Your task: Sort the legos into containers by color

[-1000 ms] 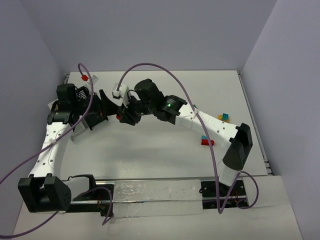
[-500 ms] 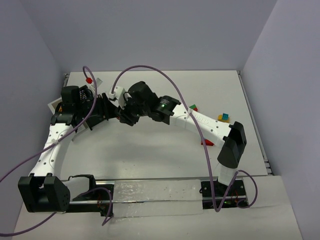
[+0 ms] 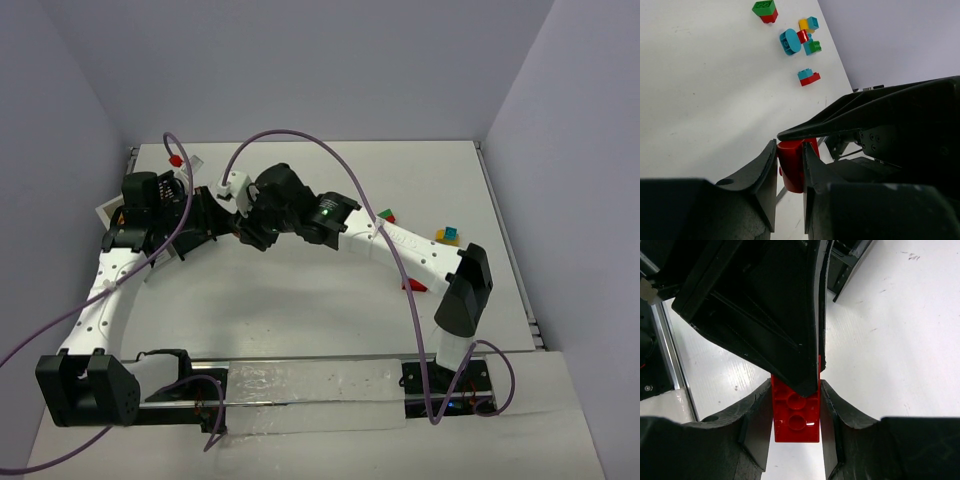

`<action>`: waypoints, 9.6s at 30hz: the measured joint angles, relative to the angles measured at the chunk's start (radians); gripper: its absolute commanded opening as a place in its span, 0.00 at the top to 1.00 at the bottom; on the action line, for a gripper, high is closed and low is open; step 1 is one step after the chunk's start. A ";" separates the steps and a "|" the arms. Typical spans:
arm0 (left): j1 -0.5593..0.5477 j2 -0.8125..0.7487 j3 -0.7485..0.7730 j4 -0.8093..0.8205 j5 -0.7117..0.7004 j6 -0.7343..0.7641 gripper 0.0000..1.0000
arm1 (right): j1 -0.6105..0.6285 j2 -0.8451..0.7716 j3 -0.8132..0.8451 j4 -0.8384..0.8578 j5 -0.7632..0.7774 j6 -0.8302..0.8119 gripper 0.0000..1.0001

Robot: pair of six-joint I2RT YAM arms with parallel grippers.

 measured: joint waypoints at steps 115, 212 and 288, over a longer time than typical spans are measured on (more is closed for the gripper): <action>0.177 0.128 0.328 -0.220 -0.066 0.611 0.03 | -0.767 -0.024 -0.297 -0.172 -0.522 -0.213 1.00; 0.000 -0.259 -0.009 -0.202 -0.183 0.517 0.93 | -0.414 -0.195 -0.365 -0.318 -0.525 -0.133 0.05; -0.304 0.526 0.454 -0.246 -0.496 1.014 1.00 | -0.853 -0.126 -0.427 -0.607 -0.257 -0.348 0.04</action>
